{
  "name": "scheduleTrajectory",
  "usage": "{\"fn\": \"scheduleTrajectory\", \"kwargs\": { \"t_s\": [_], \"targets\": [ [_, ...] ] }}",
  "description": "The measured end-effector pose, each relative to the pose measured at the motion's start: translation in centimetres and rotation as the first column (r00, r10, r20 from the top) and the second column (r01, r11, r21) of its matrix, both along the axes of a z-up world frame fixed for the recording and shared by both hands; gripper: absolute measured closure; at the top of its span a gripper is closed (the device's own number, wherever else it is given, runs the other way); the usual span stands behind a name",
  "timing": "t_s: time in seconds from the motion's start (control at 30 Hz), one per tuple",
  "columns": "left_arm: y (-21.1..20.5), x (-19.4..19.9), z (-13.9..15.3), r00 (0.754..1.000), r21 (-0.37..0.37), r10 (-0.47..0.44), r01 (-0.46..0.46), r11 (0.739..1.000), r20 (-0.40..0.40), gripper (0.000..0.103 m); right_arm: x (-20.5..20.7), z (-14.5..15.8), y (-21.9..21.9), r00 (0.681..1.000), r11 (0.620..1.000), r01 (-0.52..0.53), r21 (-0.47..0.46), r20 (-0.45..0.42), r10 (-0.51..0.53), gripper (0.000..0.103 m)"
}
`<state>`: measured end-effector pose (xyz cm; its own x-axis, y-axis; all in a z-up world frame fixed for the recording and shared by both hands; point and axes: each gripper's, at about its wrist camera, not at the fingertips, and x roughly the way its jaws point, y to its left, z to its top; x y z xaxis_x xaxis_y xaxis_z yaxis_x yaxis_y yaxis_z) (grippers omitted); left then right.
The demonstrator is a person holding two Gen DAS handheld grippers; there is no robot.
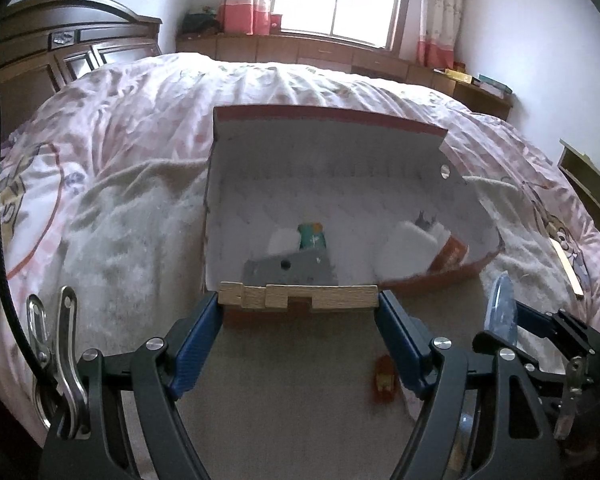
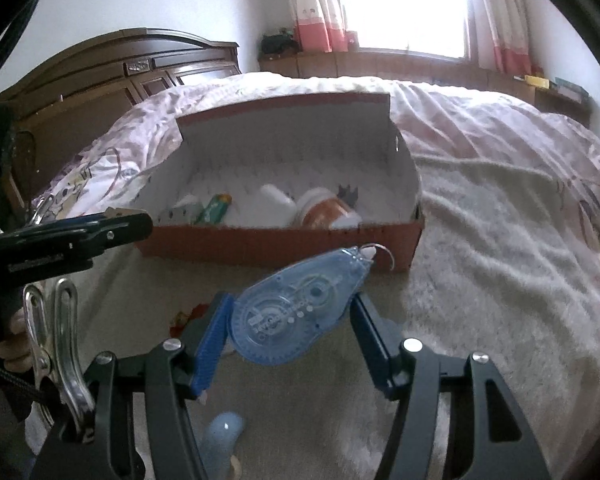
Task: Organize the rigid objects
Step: 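Carry the wooden stick and blue tape into the box and open both grippers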
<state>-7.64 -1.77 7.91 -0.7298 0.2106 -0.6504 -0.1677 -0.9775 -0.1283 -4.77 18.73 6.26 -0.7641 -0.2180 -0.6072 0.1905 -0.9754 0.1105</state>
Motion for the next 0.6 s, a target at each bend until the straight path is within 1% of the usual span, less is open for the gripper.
{"fn": "scheduleTrajectory", "kwargs": {
  "t_s": [0.17,0.33,0.6],
  "targets": [
    [0.3,-1.2,0.7,1.000,-0.018,0.004,-0.004,1.000,-0.016,0.024,-1.3,1.3,0.2,1.000,1.000,-0.010,-0.007,-0.019,0.010,0.039],
    [0.8,-2.7,0.8,1.000,-0.003,0.012,-0.012,1.000,-0.013,0.024,-2.7,2.0,-0.3,0.999,1.000,-0.027,0.001,-0.036,0.027,0.039],
    [1.3,-5.2,0.6,1.000,-0.024,0.018,-0.018,1.000,-0.008,0.024,-5.2,2.8,-0.7,0.999,0.999,-0.033,0.016,-0.034,0.034,0.039]
  ]
}}
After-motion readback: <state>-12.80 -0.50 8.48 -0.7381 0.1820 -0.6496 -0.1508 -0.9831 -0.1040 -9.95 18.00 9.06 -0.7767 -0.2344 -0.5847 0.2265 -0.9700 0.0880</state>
